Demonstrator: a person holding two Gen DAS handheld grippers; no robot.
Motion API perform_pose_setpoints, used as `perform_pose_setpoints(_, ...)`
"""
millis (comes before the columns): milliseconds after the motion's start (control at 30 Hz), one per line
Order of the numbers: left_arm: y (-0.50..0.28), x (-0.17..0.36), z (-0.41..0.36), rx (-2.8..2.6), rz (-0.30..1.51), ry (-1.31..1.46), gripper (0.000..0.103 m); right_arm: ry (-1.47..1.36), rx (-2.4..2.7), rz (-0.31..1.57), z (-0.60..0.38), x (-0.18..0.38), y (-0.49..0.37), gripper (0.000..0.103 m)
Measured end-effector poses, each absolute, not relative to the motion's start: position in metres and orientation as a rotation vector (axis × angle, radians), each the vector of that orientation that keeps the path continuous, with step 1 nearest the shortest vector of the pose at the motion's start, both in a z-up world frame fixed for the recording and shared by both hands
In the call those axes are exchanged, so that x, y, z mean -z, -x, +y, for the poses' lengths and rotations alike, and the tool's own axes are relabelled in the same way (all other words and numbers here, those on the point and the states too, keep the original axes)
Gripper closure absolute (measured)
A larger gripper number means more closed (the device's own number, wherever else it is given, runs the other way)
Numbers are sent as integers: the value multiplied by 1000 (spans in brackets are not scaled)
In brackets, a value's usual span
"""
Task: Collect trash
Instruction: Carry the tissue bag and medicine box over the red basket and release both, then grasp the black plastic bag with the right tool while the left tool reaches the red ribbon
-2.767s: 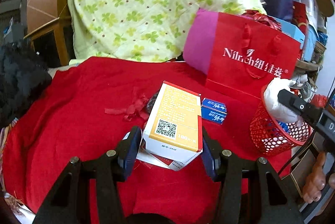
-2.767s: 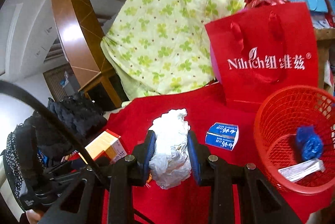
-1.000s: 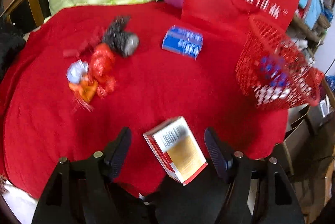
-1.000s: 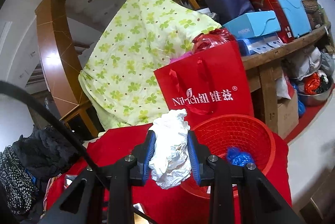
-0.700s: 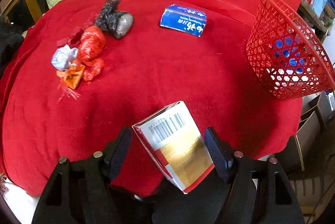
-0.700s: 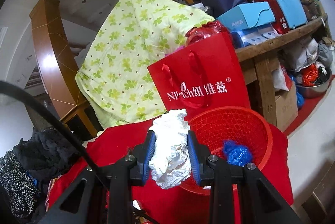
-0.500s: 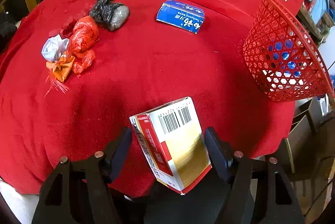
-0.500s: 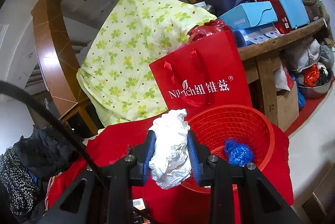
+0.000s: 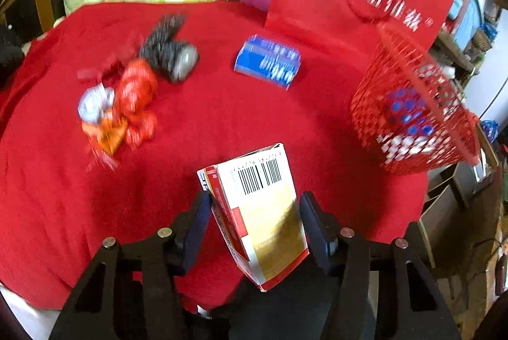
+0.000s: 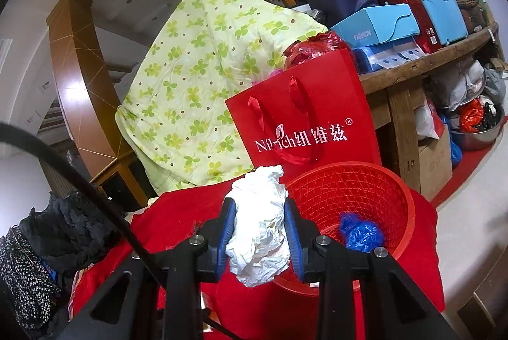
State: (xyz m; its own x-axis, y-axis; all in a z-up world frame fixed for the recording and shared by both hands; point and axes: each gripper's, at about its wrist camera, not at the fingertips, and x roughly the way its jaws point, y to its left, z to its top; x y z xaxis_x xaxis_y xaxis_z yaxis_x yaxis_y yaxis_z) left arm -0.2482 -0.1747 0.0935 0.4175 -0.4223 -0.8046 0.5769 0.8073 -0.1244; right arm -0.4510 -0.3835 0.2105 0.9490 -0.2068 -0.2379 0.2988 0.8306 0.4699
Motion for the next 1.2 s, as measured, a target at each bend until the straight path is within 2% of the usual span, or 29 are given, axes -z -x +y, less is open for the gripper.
perform_pose_setpoints(200, 263, -157, -190, 732, 815, -182, 44, -549, 309, 181, -400, -206, 453, 70)
perform_pose_setpoints(367, 276, -208, -232, 880, 705, -194, 43, -606, 348, 194, -428, -197, 455, 70)
perform_pose_setpoints(500, 279, -225, -268, 972, 688, -186, 42, -666, 356, 215, -451, -186, 452, 68)
perform_pose_setpoints(633, 278, -224, -306, 1016, 689, -205, 40, -737, 341, 246, -472, -171, 450, 67)
perform_pose_setpoints(667, 274, -220, -317, 1022, 698, -213, 40, -752, 343, 256, -476, -167, 449, 54)
perform_pose_setpoints(700, 275, -220, -321, 1019, 701, -218, 38, -769, 343, 254, -478, -164, 449, 36)
perform_pose_setpoints(967, 261, -199, -291, 928, 728, -209, 32, -769, 345, 221, -480, -161, 462, 35)
perform_pose_setpoints(1200, 252, -172, -197, 790, 752, -210, 31, -708, 272, 213, -444, -184, 454, 35)
